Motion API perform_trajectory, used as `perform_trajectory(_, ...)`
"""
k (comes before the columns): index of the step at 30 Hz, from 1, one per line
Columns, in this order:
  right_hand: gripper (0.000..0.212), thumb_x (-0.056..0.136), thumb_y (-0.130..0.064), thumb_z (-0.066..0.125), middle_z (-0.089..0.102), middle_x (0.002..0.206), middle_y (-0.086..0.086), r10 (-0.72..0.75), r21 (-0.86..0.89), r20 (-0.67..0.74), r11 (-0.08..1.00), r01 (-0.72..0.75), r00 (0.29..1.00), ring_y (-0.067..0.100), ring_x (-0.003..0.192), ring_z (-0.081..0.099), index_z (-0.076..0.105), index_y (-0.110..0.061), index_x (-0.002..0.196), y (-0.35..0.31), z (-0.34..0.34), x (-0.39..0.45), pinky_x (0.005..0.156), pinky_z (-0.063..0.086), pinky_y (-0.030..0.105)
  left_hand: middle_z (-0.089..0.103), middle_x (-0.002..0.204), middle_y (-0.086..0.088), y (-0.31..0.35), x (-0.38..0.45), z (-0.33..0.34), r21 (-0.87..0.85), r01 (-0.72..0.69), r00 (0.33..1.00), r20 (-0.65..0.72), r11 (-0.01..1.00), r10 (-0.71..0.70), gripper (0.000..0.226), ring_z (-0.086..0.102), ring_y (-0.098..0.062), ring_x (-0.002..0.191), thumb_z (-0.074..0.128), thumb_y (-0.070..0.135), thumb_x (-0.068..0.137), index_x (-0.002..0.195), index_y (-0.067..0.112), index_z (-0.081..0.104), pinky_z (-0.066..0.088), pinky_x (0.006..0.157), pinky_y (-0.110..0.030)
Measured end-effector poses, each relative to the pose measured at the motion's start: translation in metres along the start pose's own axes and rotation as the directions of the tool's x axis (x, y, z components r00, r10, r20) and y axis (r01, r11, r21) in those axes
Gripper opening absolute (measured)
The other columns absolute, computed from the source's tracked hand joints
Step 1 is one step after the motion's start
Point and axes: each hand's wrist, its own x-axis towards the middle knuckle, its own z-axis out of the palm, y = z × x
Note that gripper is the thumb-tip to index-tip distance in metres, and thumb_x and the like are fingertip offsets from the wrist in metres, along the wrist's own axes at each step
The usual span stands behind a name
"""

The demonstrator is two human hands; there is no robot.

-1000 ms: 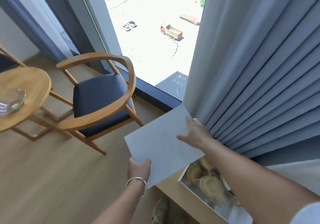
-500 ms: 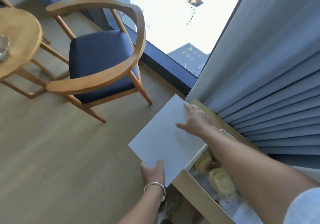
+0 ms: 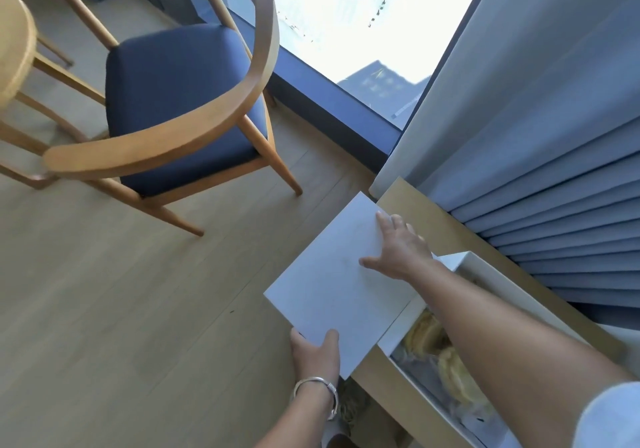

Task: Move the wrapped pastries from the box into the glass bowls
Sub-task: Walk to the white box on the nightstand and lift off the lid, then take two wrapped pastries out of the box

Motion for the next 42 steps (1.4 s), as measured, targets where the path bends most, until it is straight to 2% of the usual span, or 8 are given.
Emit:
perform_trajectory(5,0.112,0.077,-0.071,0.061,0.006,0.163,0.011,0.023,-0.065,0.058,0.998,-0.019,0.998,0.030,0.147,0.014,-0.005,-0.026,0.155,-0.001,-0.002,-0.006,0.115,0.021,0.049,0.048,0.137,-0.015,0.006,0.001,-0.009,0.202,-0.036,0.998,0.055,0.979,0.025,0.072,0.056,-0.031,0.111,0.063,0.013,0.082,0.143,0.002,0.027,0.048,0.096,-0.041)
perform_trajectory(8,0.108,0.080,-0.070,0.060,0.000,0.165,0.009,0.017,-0.066,0.027,0.998,-0.015,0.999,0.028,0.150,0.006,-0.005,-0.028,0.155,-0.002,-0.012,-0.030,0.118,0.014,0.053,0.030,0.152,-0.016,0.026,-0.007,-0.023,0.415,-0.175,0.985,0.063,0.893,0.164,0.083,0.044,-0.032,0.127,0.062,0.018,0.083,0.150,0.005,0.014,0.042,0.101,-0.041)
perform_trajectory(13,0.101,0.081,-0.067,0.061,0.004,0.165,0.005,-0.010,0.031,-0.105,0.999,0.013,0.994,0.024,0.150,0.008,0.002,-0.032,0.155,0.001,-0.053,-0.087,0.119,0.007,0.054,0.009,0.161,-0.006,0.083,-0.036,-0.034,0.699,-0.567,0.796,0.328,0.436,0.509,0.088,0.015,-0.023,0.146,0.060,0.033,0.088,0.152,0.015,0.002,0.028,0.113,-0.038)
perform_trajectory(20,0.098,0.081,-0.064,0.061,0.008,0.164,0.003,0.105,0.120,-0.263,0.990,-0.076,0.959,0.023,0.149,0.013,0.006,-0.031,0.155,0.028,-0.131,-0.189,0.120,0.008,0.052,0.004,0.163,0.003,0.166,-0.109,-0.024,0.652,-0.758,0.506,0.572,0.017,0.645,0.090,0.006,-0.016,0.149,0.054,0.054,0.090,0.153,0.026,-0.004,0.023,0.118,-0.039)
perform_trajectory(27,0.099,0.082,-0.067,0.058,0.007,0.164,0.005,0.280,0.233,-0.326,0.949,-0.211,0.903,0.025,0.149,0.013,0.005,-0.028,0.157,0.072,-0.168,-0.298,0.119,0.013,0.050,0.008,0.163,0.001,0.207,-0.187,0.004,0.498,-0.800,0.243,0.779,-0.334,0.578,0.092,0.011,-0.016,0.148,0.053,0.059,0.087,0.154,0.031,-0.003,0.031,0.114,-0.042)
perform_trajectory(32,0.099,0.081,-0.063,0.062,0.016,0.162,0.007,0.389,0.289,-0.337,0.909,-0.299,0.857,0.027,0.146,0.020,0.010,-0.025,0.156,0.104,-0.152,-0.341,0.116,0.022,0.050,0.013,0.162,-0.001,0.199,-0.219,0.032,0.377,-0.798,0.147,0.878,-0.469,0.456,0.093,0.017,-0.023,0.146,0.060,0.056,0.085,0.153,0.032,0.000,0.029,0.114,-0.047)
perform_trajectory(36,0.098,0.081,-0.062,0.062,0.014,0.162,0.006,0.461,0.334,-0.256,0.867,-0.369,0.850,0.028,0.146,0.021,0.009,-0.026,0.155,0.118,-0.123,-0.357,0.116,0.023,0.049,0.015,0.161,-0.001,0.176,-0.224,0.050,0.306,-0.801,0.141,0.932,-0.515,0.335,0.096,0.021,-0.025,0.145,0.064,0.053,0.084,0.154,0.030,0.002,0.027,0.116,-0.044)
perform_trajectory(42,0.097,0.079,-0.056,0.064,0.012,0.163,0.007,0.496,0.362,-0.133,0.830,-0.424,0.858,0.028,0.146,0.020,0.013,-0.025,0.155,0.128,-0.071,-0.351,0.115,0.024,0.047,0.017,0.161,0.002,0.126,-0.199,0.072,0.269,-0.815,0.197,0.962,-0.513,0.191,0.095,0.021,-0.023,0.144,0.066,0.051,0.080,0.153,0.031,0.007,0.031,0.113,-0.046)
